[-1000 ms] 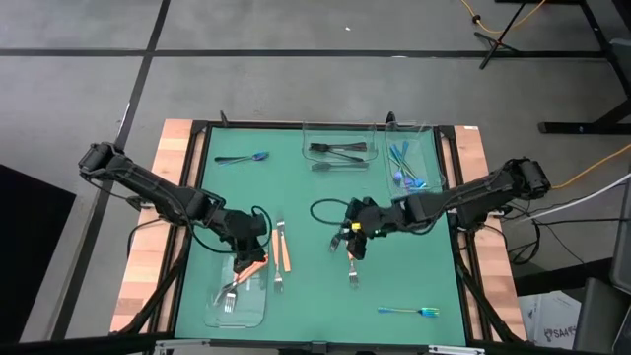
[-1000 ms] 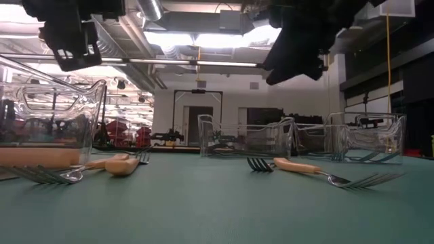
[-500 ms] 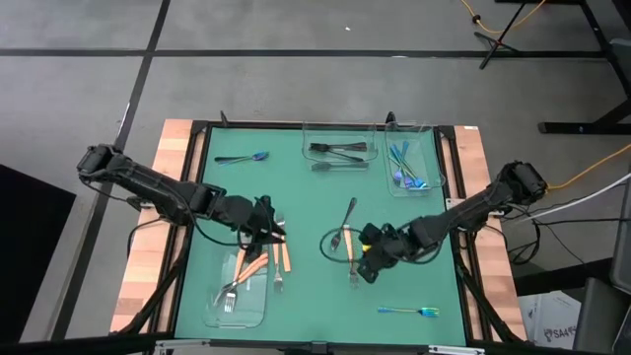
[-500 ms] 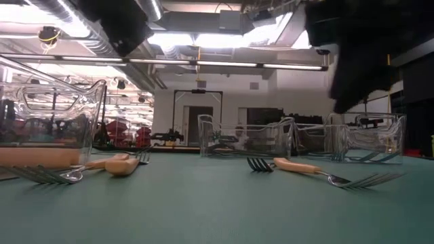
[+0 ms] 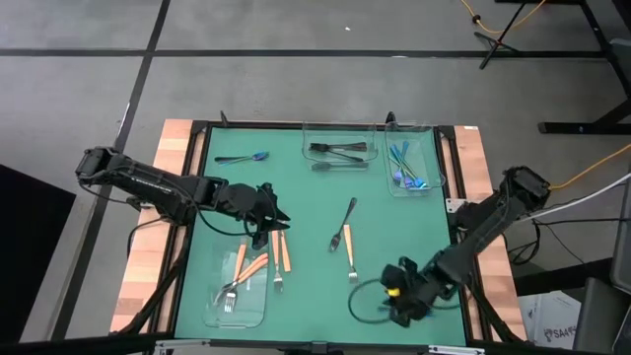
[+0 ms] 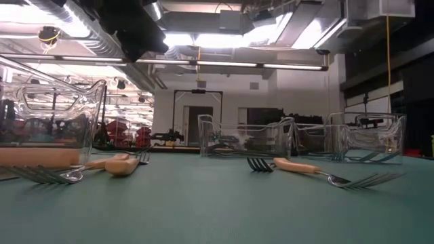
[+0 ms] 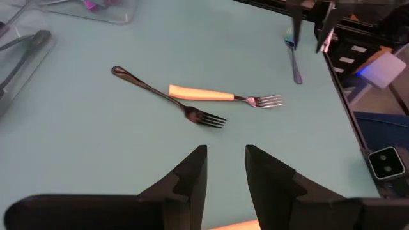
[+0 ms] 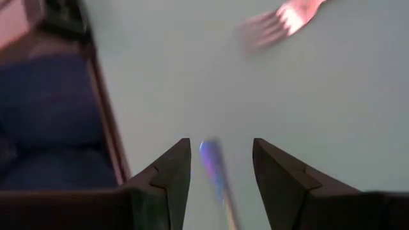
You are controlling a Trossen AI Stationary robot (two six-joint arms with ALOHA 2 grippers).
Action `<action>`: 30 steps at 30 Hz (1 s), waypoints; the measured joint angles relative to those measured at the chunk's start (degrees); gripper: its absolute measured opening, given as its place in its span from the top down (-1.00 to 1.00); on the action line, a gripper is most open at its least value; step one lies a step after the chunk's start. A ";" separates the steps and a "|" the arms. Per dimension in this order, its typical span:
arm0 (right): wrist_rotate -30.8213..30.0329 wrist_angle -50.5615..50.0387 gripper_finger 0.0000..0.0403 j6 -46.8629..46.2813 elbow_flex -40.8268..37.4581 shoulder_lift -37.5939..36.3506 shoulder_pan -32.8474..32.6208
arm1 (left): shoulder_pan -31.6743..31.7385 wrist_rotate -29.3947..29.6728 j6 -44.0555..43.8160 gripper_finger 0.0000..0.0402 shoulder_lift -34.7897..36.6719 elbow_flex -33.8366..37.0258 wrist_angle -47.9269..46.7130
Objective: Sort silverware by color (type)
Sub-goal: Put the blue fork into the top right transparent bin
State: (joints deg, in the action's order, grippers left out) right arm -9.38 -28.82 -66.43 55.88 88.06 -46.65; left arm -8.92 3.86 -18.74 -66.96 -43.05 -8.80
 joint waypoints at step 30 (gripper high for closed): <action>15.17 -8.31 0.22 0.70 -0.02 5.85 -6.62 | 0.39 1.62 -0.15 0.50 0.00 -0.02 -0.13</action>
State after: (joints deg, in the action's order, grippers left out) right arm 5.79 -37.13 -65.73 55.86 93.91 -53.28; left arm -8.54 5.48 -18.90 -66.96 -43.07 -8.93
